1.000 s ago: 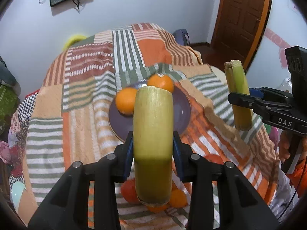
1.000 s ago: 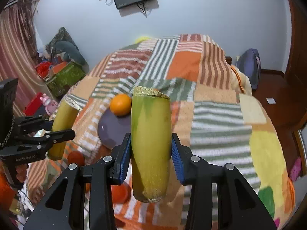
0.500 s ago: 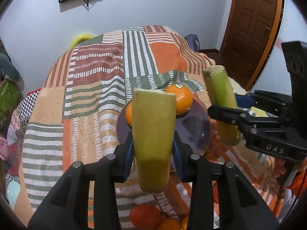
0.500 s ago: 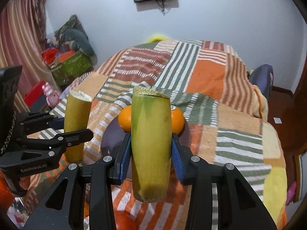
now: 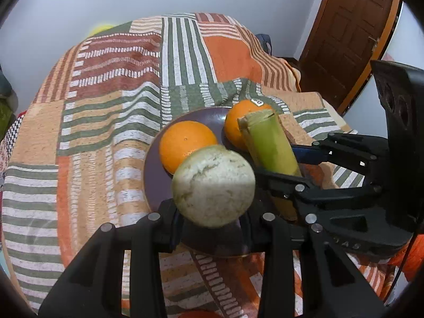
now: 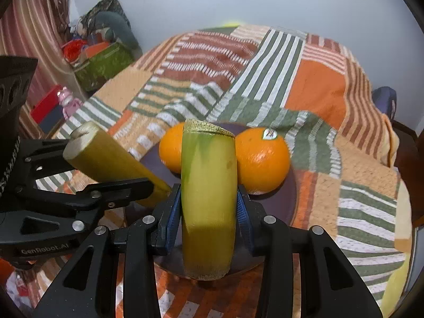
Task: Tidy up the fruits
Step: 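Lay both yellow cylinders on the purple plate beside the oranges and release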
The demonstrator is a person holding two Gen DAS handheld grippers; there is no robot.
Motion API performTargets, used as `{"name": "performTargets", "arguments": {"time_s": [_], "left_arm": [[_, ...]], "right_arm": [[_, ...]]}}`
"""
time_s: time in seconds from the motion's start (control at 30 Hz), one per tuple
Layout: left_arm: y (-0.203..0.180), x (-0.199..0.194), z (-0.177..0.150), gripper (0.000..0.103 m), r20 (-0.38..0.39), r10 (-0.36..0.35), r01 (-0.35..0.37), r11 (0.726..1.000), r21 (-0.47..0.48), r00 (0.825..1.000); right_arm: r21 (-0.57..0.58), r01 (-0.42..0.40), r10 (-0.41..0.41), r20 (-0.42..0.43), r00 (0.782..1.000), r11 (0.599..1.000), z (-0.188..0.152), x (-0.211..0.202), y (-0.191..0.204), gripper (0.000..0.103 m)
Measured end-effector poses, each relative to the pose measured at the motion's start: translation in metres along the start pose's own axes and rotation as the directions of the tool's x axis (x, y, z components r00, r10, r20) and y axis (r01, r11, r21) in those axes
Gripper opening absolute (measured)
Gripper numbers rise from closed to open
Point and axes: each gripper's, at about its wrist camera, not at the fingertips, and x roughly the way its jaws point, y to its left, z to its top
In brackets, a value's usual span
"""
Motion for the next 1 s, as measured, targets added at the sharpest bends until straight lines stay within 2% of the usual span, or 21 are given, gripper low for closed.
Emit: {"name": "performTargets", "arguments": {"time_s": [0.43, 0.63, 0.83, 1.0], "left_arm": [[0.001, 0.006, 0.013, 0.036, 0.010, -0.008, 0.008, 1.000, -0.009, 1.000], [-0.011, 0.006, 0.012, 0.036, 0.016, 0.027, -0.028, 0.999, 0.031, 0.999], [-0.013, 0.008, 0.009, 0.038, -0.012, 0.033, -0.032, 0.999, 0.039, 0.999], [-0.015, -0.012, 0.000, 0.046, 0.010, 0.051, -0.051, 0.998, 0.029, 0.999]], "right_arm": [[0.016, -0.033, 0.033, -0.035, 0.999, 0.999, -0.001, 0.003, -0.007, 0.037], [-0.035, 0.010, -0.011, -0.017, 1.000, 0.999, -0.007, -0.011, -0.001, 0.037], [0.000, 0.018, -0.018, -0.007, 1.000, 1.000, -0.009, -0.021, -0.012, 0.037], [0.037, 0.011, -0.011, 0.003, 1.000, 0.999, -0.014, -0.034, -0.013, 0.037]]}}
